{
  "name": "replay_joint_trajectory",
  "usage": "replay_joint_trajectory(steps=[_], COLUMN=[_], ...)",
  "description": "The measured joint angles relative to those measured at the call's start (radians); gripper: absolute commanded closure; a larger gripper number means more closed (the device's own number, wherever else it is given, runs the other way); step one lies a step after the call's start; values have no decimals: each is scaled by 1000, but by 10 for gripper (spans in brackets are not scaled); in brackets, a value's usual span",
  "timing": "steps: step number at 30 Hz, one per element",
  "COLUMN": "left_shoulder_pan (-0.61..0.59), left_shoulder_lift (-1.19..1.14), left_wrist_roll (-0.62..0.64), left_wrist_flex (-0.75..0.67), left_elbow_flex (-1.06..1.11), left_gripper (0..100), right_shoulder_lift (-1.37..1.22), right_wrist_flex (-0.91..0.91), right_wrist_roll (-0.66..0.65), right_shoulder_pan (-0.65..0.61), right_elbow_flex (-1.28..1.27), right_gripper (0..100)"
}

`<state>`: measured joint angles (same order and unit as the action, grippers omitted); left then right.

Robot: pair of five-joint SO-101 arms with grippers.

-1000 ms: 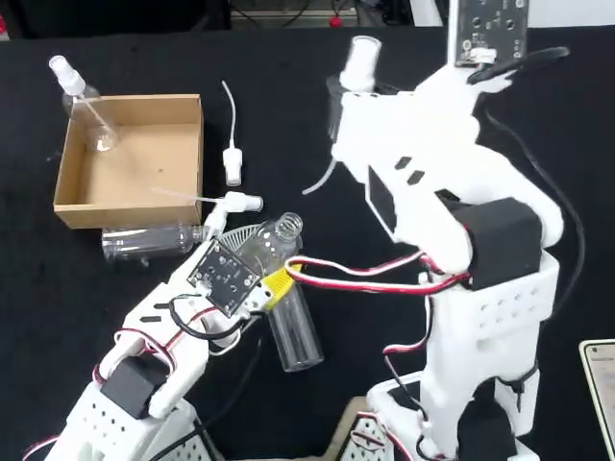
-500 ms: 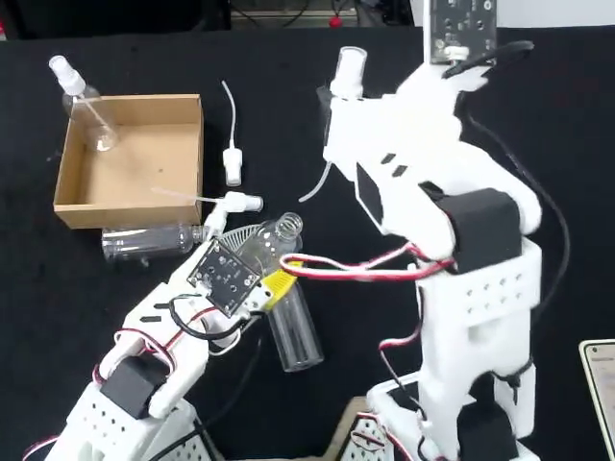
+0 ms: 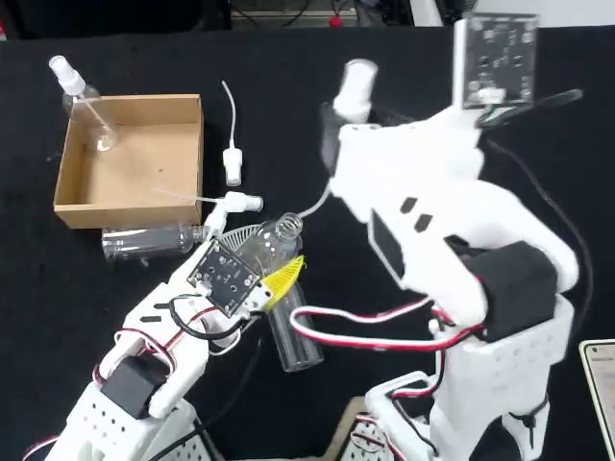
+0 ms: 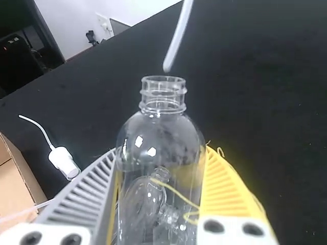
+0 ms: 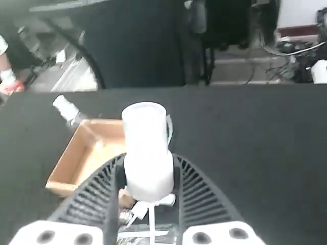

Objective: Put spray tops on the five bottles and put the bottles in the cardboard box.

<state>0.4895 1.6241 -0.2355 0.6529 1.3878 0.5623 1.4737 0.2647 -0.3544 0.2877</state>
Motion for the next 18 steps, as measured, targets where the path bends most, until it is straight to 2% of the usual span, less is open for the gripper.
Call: replay_joint_trajectory(steps=[5,18], left_shoulder_pan=[0,3], left_shoulder_lift=[0,0], left_wrist_roll=[0,0], left_wrist_flex=[0,0], left_elbow_flex=[0,0], left_gripper=[905,905], right_shoulder_lift=[0,11], right_wrist_flex=[-3,-46], right_wrist_roll=[0,0], right_shoulder_pan=[-41,-43], right_elbow_flex=[-71,-250], right_gripper=[980,980])
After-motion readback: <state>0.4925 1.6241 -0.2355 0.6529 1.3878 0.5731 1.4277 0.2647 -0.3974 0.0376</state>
